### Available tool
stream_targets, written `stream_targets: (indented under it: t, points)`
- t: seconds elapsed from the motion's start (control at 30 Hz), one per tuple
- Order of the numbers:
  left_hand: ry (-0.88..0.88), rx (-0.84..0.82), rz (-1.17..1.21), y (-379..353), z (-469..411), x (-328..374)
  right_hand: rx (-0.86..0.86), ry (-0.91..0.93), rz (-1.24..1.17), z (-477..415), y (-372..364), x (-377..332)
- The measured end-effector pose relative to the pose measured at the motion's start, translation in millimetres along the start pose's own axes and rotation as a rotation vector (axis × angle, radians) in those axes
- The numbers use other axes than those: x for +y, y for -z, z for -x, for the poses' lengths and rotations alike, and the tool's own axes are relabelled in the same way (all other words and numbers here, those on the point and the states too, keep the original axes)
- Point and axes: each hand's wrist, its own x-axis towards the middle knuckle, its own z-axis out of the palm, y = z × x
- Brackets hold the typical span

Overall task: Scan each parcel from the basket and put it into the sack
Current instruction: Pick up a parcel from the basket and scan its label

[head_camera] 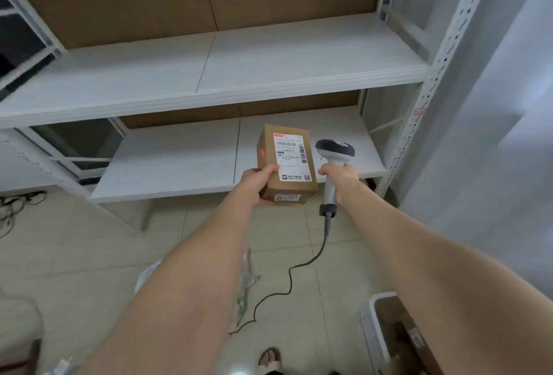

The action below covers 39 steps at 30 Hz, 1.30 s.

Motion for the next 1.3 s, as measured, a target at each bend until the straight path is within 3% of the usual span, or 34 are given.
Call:
stream_targets:
  t: [0.37, 0.63, 0.9, 1.3]
  points:
    - [0.078, 0.195, 0.078, 149.7, -3.8, -53.5, -0.217, 0.002, 0.119, 8.1, -158.9, 44.5]
    - [0.161, 0.211, -0.046, 277.8, -64.4, -109.8, -0.17, -0.045, 0.2, 22.3, -297.1, 94.0]
    - [0.199, 0.249, -0.146, 399.9, -154.4, -191.2, -0.162, -0.128, 0.209, 3.9, -432.6, 179.5]
    - [0.275, 0.313, -0.217, 493.3, -278.2, -389.0, -0.251, -0.233, 0.264, -80.9, -573.7, 371.9]
